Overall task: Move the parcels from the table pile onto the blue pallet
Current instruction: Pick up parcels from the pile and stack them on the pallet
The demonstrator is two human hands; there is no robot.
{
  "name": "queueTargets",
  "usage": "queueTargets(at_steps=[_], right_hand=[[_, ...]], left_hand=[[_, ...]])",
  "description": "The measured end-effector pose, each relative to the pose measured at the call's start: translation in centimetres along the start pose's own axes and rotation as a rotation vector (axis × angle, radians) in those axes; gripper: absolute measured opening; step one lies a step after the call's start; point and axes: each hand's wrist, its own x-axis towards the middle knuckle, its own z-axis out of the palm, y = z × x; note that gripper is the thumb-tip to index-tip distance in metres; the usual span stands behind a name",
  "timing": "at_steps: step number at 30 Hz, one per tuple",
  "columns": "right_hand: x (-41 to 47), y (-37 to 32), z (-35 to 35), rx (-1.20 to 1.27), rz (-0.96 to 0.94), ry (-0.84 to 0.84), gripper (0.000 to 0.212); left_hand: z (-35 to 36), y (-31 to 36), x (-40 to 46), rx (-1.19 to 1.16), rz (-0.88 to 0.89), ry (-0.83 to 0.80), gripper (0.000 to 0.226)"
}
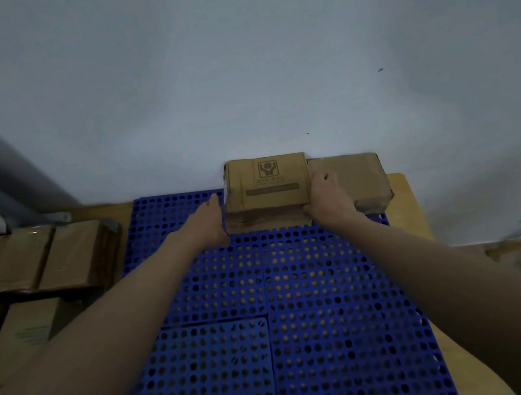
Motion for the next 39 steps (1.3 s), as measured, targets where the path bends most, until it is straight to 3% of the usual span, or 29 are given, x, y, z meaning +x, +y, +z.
queueTargets(at_steps=[4, 8, 14, 27, 39], right_hand=[[-3.0, -0.8, -1.7, -0.085, -0.012, -0.053, 0.066], [-7.1, -1.3, -3.7, -0.15, -0.093, -0.111, 0.059], [-14.6, -2.2, -7.3, -0.23, -0.179, -0.464, 0.068], [-31.1, -6.1, -10.3, -0.333, -0.373, -0.425, 0.068], [-40.3, -12.4, -5.0, -0.388, -0.546, -0.481, 0.049]], left_hand=[[-1.0, -0.3, -3.4, 0.207, -0.061, -0.049, 0.111], [-2.1, -0.5, -8.0, 0.318, -0.059, -0.115, 0.091], [-2.6, 0.8, -16.6, 0.427, -0.085, -0.184, 0.079], [-2.4, 1.8, -37.1, 0.334, -0.05, -0.089, 0.069], [0.8, -7.9, -52.7, 0.303, -0.209, -0.065, 0.05]])
